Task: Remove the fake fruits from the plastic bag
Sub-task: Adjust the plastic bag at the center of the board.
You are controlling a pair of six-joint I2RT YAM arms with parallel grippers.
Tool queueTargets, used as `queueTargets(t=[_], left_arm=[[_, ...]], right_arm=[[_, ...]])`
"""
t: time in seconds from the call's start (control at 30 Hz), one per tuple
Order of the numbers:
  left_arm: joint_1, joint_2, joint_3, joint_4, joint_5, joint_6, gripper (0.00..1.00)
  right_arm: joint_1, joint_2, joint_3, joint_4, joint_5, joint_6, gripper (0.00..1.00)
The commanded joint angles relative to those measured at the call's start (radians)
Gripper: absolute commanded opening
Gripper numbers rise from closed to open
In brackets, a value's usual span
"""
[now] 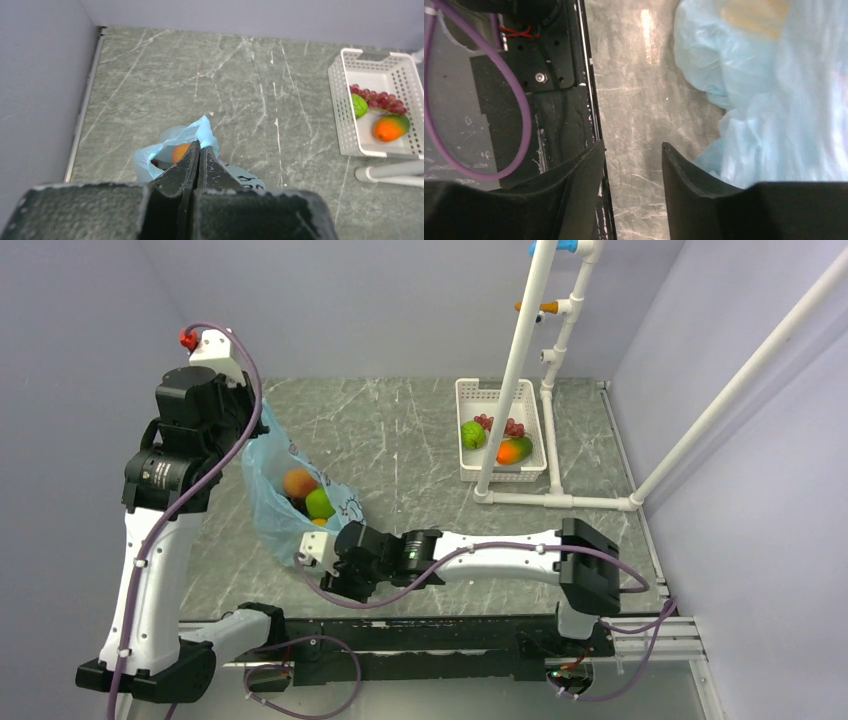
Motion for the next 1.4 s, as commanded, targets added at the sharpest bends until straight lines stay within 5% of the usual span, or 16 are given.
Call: queueTargets(t=[0.0, 0.13, 0.27, 0.5, 0.8, 0.93, 1.03, 1.1, 1.2, 1.27, 1.37], left_arm=[[0.003, -0.039, -0.039, 0.058, 0.108, 0.014, 0.0], [0.003, -0.051, -0.053, 0.029, 0.116, 0.009, 0.0], [0.003, -0.091, -0.084, 0.034, 0.133, -0.015, 0.0], [0.004, -0.131, -0.111, 0.035, 0.136, -0.045, 0.02], [0.003, -0.12, -0.085, 0.023, 0.104, -0.047, 0.02], [0.003, -0.105, -0.06, 0.002, 0.09, -0.049, 0.04], [0.003, -0.083, -0.04, -0.023, 0.092, -0.044, 0.13], [0.003, -0.058, -0.021, -0.055, 0.086, -0.044, 0.29], [0.003, -0.017, -0.009, -0.115, 0.069, -0.046, 0.71], [0.004, 0.004, -0.014, -0.158, 0.058, -0.045, 0.88], [0.004, -0.002, -0.045, -0.202, 0.041, -0.073, 0.95]], right_arm=[[-0.016, -0.172, 0.027, 0.133, 0.001, 0.04, 0.54], [-0.066, -0.265, 0.049, 0.208, 0.027, 0.124, 0.82], [-0.138, -0.254, 0.083, 0.246, 0.149, 0.166, 0.97], [-0.231, -0.066, 0.355, 0.092, 0.244, 0.202, 0.99], [-0.22, 0.146, 0.507, 0.022, 0.251, 0.203, 0.99], [-0.211, 0.208, 0.541, 0.008, 0.297, 0.211, 0.89], [-0.212, 0.247, 0.576, -0.025, 0.369, 0.221, 0.64], [-0.214, 0.243, 0.553, -0.007, 0.391, 0.226, 0.34], [-0.222, 0.186, 0.469, 0.057, 0.368, 0.253, 0.0], [-0.236, 0.131, 0.398, 0.104, 0.341, 0.275, 0.0], [-0.274, 0.069, 0.325, 0.144, 0.29, 0.305, 0.0]])
